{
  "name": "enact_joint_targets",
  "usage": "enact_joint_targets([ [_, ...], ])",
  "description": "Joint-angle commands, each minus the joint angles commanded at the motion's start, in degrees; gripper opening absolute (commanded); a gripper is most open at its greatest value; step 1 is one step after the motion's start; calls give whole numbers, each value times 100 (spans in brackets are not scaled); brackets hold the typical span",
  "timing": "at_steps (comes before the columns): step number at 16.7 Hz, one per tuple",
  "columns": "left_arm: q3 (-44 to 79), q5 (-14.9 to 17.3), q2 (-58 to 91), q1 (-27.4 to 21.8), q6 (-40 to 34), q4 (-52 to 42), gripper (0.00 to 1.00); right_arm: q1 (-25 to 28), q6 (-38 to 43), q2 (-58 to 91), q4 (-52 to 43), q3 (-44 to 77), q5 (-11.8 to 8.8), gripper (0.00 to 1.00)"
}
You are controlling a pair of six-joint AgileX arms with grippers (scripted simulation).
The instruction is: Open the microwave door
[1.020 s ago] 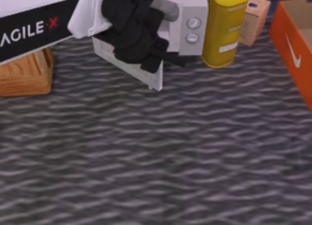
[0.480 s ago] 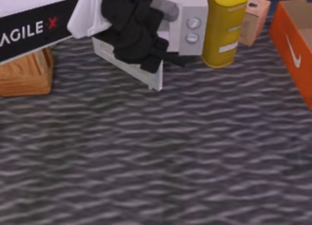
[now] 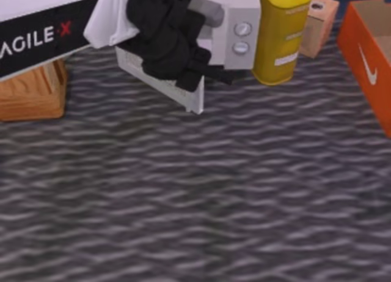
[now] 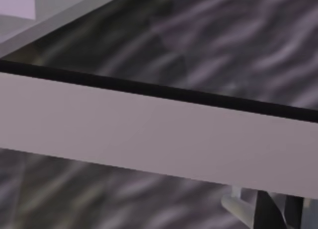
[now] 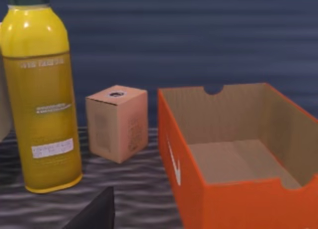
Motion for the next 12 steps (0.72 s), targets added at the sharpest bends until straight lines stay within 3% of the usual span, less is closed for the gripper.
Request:
enact_joint_targets([
  [7, -516, 419, -417, 271, 794, 124, 0, 0, 0, 0, 0, 0, 0, 100],
  [12, -543, 442, -437, 285, 836, 130, 0, 0, 0, 0, 0, 0, 0, 100],
])
